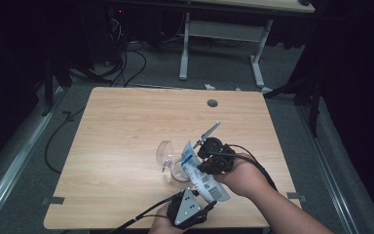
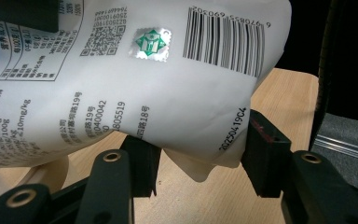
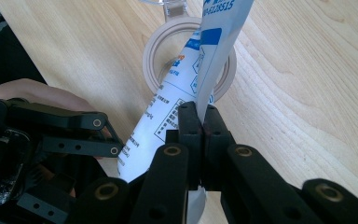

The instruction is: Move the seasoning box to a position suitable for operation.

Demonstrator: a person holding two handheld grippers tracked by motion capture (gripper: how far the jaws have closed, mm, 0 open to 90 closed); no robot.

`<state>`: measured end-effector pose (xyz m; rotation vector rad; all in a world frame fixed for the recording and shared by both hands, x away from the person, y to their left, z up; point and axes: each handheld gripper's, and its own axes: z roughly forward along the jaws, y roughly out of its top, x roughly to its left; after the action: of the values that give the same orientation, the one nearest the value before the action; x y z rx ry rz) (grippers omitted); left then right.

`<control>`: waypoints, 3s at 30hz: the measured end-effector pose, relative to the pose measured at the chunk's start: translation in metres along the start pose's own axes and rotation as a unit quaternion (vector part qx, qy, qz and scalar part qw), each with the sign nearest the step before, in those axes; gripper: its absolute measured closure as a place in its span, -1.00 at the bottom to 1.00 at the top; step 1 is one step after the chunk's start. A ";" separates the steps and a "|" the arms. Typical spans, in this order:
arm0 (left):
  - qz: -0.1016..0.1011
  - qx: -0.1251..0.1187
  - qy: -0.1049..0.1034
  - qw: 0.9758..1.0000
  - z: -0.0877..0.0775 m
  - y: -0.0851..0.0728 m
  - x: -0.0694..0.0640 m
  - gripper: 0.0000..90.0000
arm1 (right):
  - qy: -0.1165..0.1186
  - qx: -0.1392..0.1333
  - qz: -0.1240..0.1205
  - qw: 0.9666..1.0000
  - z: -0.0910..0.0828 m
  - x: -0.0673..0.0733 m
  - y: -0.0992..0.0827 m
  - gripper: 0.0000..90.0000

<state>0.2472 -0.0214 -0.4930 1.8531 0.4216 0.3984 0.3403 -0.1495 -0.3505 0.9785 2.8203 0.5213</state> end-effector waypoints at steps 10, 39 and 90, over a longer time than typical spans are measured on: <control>-0.001 -0.001 0.000 1.000 0.000 0.001 0.000 0.16 | 0.001 0.000 -0.005 1.000 -0.001 0.000 0.001 0.98; -0.005 -0.004 0.000 1.000 0.000 0.003 0.000 0.17 | 0.002 0.003 -0.009 1.000 -0.001 -0.001 0.004 0.98; -0.009 -0.008 0.000 1.000 -0.001 0.006 0.001 0.17 | 0.001 0.003 -0.014 1.000 -0.001 -0.001 0.007 0.99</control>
<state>0.2482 -0.0217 -0.4871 1.8319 0.4337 0.3883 0.3452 -0.1452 -0.3469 0.9399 2.8350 0.5121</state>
